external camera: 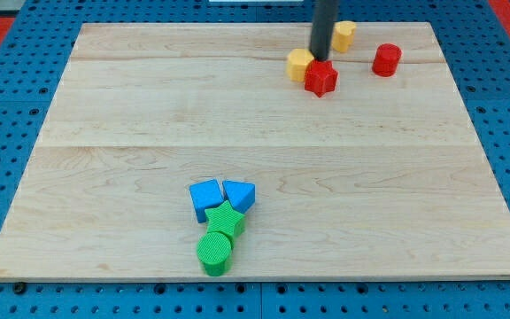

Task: Push the yellow hexagon left to the yellow heart

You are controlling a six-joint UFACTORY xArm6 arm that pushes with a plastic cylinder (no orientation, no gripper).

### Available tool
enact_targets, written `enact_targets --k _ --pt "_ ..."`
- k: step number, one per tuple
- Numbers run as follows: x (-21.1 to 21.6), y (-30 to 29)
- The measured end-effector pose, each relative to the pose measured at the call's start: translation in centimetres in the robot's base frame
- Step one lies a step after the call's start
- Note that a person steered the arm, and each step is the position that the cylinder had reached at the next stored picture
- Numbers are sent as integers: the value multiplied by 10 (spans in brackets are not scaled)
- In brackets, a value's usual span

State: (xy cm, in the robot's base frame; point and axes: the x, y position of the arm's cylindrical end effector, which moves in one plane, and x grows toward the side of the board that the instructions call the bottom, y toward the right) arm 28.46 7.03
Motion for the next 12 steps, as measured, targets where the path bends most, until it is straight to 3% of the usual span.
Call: enact_targets --k 1,2,4,5,6,7,8,9,10,11,12 --pt "25 -37" --pt "-25 -27" --pt "110 -34" --pt "77 -93" --pt "27 -95" --pt "22 -54" --pt "40 -120" --pt "90 -97" --pt "98 -56" --pt "51 -55" --pt "31 -29"
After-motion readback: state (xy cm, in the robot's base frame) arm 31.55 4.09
